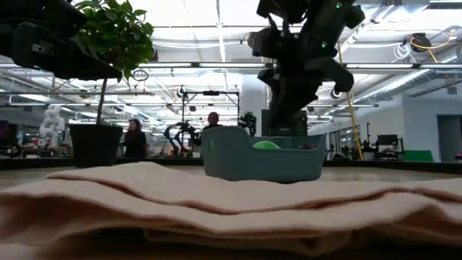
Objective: Pick and placing Produce into tupperware
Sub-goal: Adjust the blue bin
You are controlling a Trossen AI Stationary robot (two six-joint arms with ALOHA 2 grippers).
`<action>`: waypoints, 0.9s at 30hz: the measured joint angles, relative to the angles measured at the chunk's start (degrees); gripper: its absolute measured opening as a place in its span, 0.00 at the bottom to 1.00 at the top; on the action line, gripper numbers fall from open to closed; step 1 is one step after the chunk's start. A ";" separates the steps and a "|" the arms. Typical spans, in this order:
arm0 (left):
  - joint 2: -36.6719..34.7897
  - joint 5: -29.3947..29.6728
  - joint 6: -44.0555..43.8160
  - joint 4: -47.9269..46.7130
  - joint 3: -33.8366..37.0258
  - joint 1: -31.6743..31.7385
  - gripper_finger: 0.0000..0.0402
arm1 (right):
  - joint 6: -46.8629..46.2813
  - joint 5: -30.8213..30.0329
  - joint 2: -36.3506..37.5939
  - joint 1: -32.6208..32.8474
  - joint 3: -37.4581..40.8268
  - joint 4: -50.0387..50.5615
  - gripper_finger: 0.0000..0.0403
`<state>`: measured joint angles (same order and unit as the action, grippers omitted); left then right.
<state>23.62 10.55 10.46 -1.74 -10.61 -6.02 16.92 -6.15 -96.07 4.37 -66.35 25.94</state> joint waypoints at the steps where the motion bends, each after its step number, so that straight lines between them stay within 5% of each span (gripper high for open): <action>1: 0.00 0.00 0.00 0.02 0.00 -0.01 0.08 | 0.06 -0.05 0.27 -0.01 0.00 -0.01 0.00; 8: 0.00 0.00 -0.04 0.04 0.00 -0.02 0.08 | 1.84 -2.75 1.62 -4.49 0.00 -0.45 0.00; 18: 0.00 0.00 -0.02 -0.06 0.00 -0.01 0.08 | 4.16 8.82 1.35 -10.38 0.00 -0.08 0.00; 27: 0.00 0.02 0.00 -0.33 0.00 -0.02 0.08 | 6.13 10.74 0.16 -10.44 3.07 -3.44 0.00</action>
<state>23.62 10.57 10.46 -2.07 -10.61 -6.04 23.05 4.59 -95.92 -6.07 -63.28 22.50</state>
